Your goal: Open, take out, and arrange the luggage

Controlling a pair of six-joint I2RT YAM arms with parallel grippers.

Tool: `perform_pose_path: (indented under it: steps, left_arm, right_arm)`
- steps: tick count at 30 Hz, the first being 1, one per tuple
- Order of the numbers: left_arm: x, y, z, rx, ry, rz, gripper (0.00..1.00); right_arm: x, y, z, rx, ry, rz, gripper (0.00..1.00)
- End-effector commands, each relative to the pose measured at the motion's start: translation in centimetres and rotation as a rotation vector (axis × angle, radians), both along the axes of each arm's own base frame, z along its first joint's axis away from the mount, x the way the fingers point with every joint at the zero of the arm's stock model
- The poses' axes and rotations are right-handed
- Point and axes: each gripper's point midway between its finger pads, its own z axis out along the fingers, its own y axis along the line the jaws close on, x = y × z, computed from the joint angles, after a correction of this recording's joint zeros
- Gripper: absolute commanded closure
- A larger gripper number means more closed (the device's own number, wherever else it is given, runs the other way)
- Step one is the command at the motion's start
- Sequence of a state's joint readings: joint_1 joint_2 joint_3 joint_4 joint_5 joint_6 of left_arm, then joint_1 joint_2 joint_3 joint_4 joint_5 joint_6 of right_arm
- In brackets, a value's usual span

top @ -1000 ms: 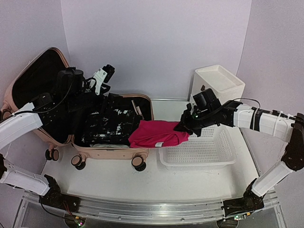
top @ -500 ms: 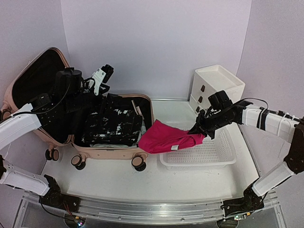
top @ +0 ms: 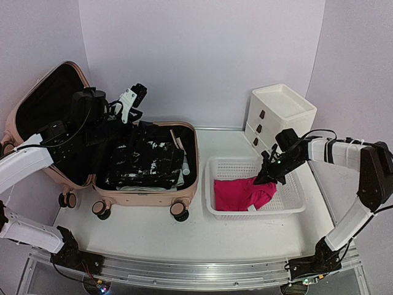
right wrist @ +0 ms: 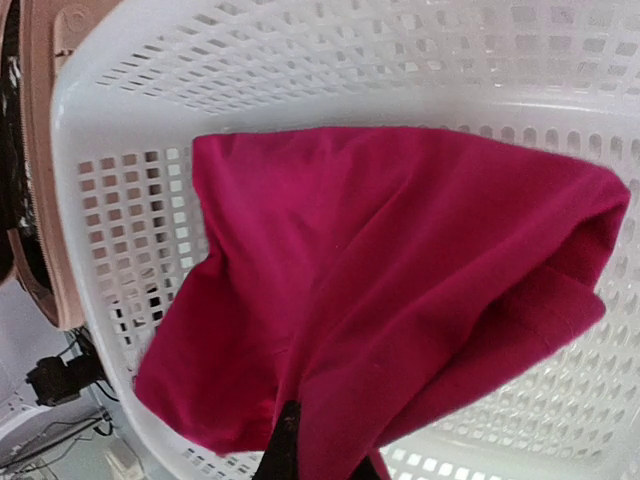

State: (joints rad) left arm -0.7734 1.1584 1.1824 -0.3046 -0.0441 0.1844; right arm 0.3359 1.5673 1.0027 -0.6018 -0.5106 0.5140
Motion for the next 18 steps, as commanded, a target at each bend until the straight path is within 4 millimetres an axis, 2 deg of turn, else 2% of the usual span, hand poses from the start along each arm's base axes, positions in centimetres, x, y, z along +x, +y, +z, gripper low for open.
perform_pose_path:
  steps: [1,11,16,18]
  left_arm:
    - [-0.6,0.2,2.5,-0.064,-0.053,-0.014,0.28]
    - [-0.7,0.2,2.6,-0.068,-0.053,-0.021,0.27]
    - [-0.7,0.1,2.5,-0.067,-0.05,-0.021,0.28]
    - [-0.6,0.1,2.4,-0.064,-0.05,-0.02,0.27]
  right_arm:
    - [2.0,-0.5,0.0,-0.023,-0.116,0.112,1.0]
    - [1.7,-1.4,-0.8,-0.099,-0.137,0.177,1.0]
    - [2.1,-3.2,-1.2,-0.221,-0.167,0.181,1.0]
    - [1.8,-4.3,-1.5,-0.274,-0.151,0.147,0.97]
